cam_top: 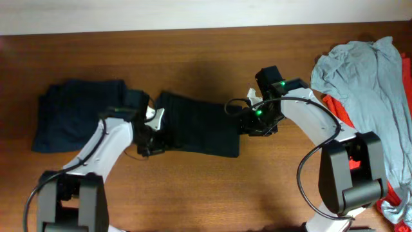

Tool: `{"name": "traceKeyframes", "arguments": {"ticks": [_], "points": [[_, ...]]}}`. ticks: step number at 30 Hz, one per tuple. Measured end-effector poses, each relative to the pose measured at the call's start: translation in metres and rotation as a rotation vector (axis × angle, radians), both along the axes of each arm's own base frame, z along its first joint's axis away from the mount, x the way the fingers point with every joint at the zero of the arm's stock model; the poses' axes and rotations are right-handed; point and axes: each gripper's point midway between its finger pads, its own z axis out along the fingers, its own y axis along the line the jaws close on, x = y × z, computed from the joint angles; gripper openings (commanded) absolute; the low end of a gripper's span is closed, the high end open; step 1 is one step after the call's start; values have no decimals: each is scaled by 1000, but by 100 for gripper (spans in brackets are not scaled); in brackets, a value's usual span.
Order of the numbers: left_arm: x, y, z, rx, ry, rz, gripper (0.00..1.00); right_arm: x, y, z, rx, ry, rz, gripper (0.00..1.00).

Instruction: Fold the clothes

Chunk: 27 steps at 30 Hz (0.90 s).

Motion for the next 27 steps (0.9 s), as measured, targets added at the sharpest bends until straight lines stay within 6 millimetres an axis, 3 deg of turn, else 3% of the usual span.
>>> {"name": "traceKeyframes", "arguments": {"ticks": [2,6,12,15,19,27], "points": [[-2,-2,-10,-21,8,48,72,-1,-1,0,-4,2,1,44],[3,-6,-19,-49,17,120,57,-1,-1,0,-7,3,1,44],[16,-9,-18,-74,2,185,19,-2,-1,-1,-8,6,1,44],[16,-10,-17,-83,14,206,7,-3,-2,-1,-9,10,1,44],[15,-12,-16,-94,27,217,1,-3,-2,-1,-9,10,0,44],[7,-10,-16,-88,72,218,1,-4,-3,-1,-15,14,1,44]]}}
